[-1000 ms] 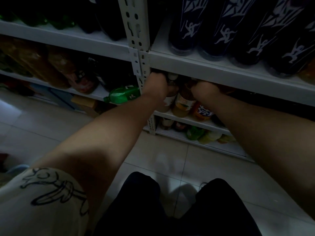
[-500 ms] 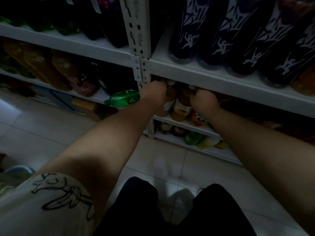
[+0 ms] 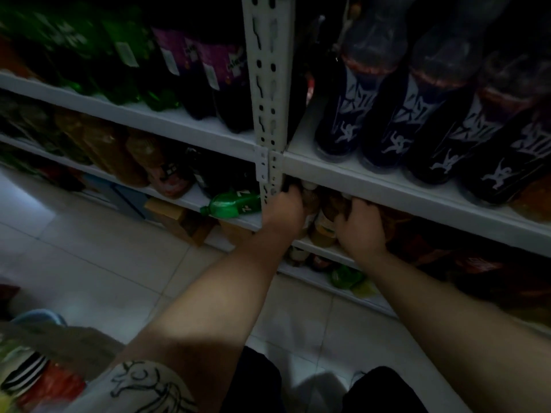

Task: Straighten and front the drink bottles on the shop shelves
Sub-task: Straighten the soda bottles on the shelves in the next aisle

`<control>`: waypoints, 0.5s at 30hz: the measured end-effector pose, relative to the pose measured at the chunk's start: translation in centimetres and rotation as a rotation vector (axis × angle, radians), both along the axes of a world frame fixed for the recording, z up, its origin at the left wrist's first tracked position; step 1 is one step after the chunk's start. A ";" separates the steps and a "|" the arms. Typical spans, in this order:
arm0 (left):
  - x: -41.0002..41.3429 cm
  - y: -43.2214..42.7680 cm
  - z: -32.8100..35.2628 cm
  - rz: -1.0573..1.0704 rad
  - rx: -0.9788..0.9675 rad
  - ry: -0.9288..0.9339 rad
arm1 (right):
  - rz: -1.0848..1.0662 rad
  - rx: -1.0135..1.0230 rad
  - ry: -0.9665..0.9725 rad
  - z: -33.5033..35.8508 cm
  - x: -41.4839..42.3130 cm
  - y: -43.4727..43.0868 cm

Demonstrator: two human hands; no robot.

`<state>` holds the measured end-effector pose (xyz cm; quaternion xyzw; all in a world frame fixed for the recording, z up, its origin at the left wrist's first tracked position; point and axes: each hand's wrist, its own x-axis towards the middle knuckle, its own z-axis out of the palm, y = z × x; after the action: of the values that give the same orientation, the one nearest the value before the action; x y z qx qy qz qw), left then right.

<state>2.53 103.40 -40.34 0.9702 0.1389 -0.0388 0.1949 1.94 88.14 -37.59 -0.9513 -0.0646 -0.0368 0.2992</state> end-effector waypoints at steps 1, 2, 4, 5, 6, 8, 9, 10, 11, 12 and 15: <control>-0.3 0.1 0.5 -0.007 -0.022 0.019 | 0.034 0.009 -0.057 0.3 -1.0 0.2; -0.7 0.3 1.1 -0.021 -0.046 0.026 | 0.081 0.017 -0.100 0.5 -1.8 0.5; -1.7 0.7 2.4 -0.065 -0.122 0.020 | 0.173 0.040 -0.092 1.4 -3.0 1.2; -2.3 1.1 3.3 -0.093 -0.179 0.006 | 0.220 0.052 -0.063 2.1 -3.5 1.8; -2.9 1.6 4.2 -0.125 -0.235 -0.016 | 0.267 0.065 -0.051 2.8 -3.8 2.6; -4.4 3.3 6.2 -0.183 -0.309 -0.087 | 0.341 0.090 -0.067 5.0 -4.1 4.5; -5.1 4.5 7.3 -0.188 -0.315 -0.125 | 0.369 0.103 -0.074 6.4 -4.2 5.6; -5.7 5.9 8.6 -0.168 -0.305 -0.156 | 0.395 0.121 -0.086 8.0 -4.2 6.9; -6.4 7.4 10.2 -0.131 -0.296 -0.177 | 0.415 0.150 -0.108 9.6 -4.2 8.2; -6.9 9.1 11.8 -0.087 -0.291 -0.190 | 0.424 0.186 -0.126 11.3 -4.2 9.5; -7.6 14.0 16.9 0.055 -0.280 -0.244 | 0.404 0.296 -0.106 15.8 -4.3 13.4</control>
<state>-5.03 117.36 -23.47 0.9269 0.1337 0.0656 0.3445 -2.34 101.53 -21.83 -0.8617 -0.2628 -0.0353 0.4325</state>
